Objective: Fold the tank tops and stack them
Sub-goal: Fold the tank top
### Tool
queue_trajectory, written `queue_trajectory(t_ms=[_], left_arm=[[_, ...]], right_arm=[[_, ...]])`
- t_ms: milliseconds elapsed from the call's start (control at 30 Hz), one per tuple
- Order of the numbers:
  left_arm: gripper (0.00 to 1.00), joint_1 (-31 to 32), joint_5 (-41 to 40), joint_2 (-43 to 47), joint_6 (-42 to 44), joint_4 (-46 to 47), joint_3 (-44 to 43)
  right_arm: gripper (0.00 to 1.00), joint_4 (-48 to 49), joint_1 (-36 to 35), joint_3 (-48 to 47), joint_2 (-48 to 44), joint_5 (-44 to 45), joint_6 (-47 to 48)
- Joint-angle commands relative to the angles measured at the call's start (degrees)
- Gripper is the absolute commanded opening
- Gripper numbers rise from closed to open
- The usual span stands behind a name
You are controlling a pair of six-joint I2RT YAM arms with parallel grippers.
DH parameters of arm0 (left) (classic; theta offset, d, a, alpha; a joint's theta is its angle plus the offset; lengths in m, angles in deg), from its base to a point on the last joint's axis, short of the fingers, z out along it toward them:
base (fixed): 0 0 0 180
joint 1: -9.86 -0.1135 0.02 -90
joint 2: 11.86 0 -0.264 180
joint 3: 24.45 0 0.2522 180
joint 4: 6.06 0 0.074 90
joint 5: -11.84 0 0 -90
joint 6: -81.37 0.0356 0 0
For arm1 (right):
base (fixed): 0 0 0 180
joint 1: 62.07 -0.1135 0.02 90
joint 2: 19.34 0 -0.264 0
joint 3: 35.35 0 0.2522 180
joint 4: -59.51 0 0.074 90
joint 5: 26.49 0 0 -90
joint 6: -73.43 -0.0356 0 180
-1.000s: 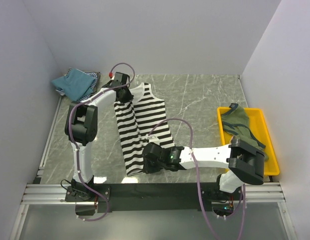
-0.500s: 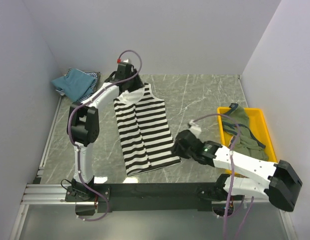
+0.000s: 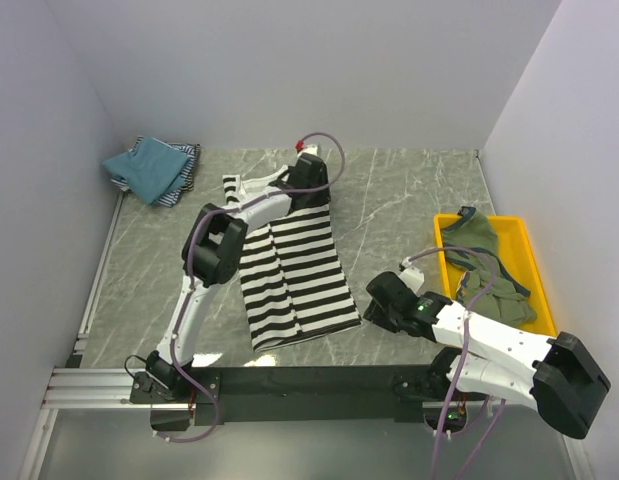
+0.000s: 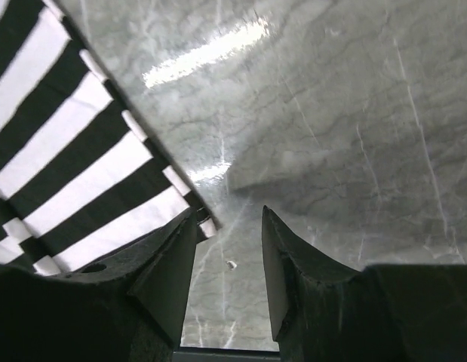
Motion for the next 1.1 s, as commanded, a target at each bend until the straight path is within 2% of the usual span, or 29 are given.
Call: queue_trajectory(t_ms=[0, 233, 633, 1067], left_arm=[[0.48, 1.3, -10.5, 0.6, 6.1, 2.3, -4.9], [0.47, 3.5, -16.0, -1.9, 12.3, 0.7, -8.0], [0.47, 7.0, -17.2, -9.0, 18.6, -3.8, -16.2], [0.46, 8.9, -25.0, -10.9, 20.3, -5.3, -16.2]], right_arm=[[0.47, 2.5, 0.4, 0.7, 0.8, -0.1, -1.7], [0.45, 5.8, 0.4, 2.0, 2.5, -1.4, -1.8], [0.44, 6.6, 0.4, 2.5, 2.5, -2.1, -1.7], [0.44, 7.5, 0.3, 3.7, 1.6, -2.5, -1.8]])
